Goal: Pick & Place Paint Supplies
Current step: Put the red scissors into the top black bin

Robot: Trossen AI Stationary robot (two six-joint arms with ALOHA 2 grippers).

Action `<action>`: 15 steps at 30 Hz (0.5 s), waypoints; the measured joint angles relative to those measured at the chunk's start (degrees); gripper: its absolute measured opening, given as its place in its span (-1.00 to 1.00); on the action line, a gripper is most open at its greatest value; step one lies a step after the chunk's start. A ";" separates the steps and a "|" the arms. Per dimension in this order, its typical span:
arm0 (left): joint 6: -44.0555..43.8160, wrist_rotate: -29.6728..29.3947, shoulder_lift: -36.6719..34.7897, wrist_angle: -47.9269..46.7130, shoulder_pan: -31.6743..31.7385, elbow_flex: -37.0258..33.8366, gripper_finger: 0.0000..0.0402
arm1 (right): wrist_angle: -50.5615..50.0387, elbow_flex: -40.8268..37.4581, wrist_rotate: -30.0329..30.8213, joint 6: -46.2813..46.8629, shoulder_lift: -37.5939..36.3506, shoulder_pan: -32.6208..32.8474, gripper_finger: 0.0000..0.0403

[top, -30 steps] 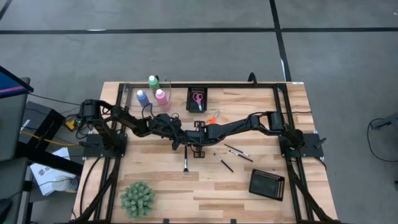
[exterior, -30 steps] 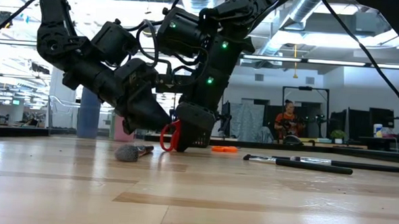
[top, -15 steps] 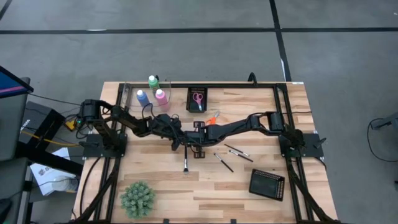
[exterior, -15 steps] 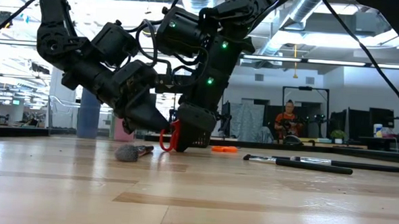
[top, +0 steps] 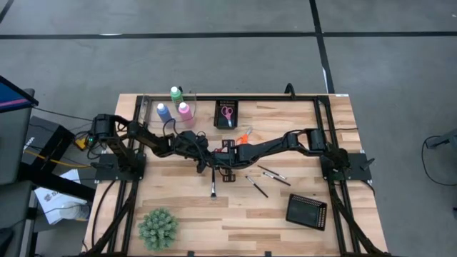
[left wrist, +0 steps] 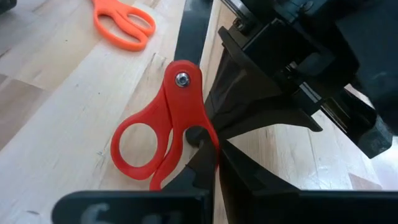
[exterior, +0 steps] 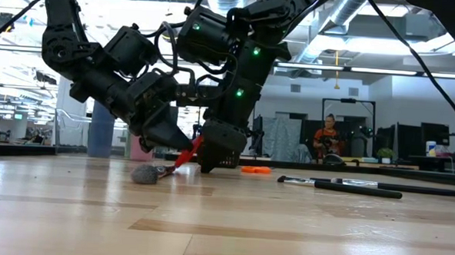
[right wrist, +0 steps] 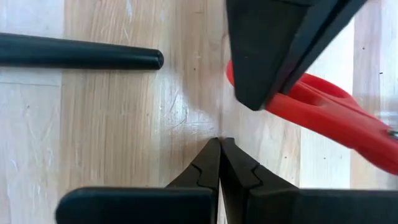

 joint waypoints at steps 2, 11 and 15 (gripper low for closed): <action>0.43 -0.01 0.00 -0.45 0.01 0.00 -0.99 | -0.02 0.00 0.29 0.63 0.00 0.15 -1.00; 1.33 0.37 -0.07 -2.84 -0.01 0.09 -1.00 | 0.88 -0.41 -1.44 0.85 -4.03 2.91 -0.95; 1.32 -0.01 -0.04 -3.21 0.01 0.04 -1.00 | 1.96 -0.15 -4.32 0.85 -8.69 5.37 -0.80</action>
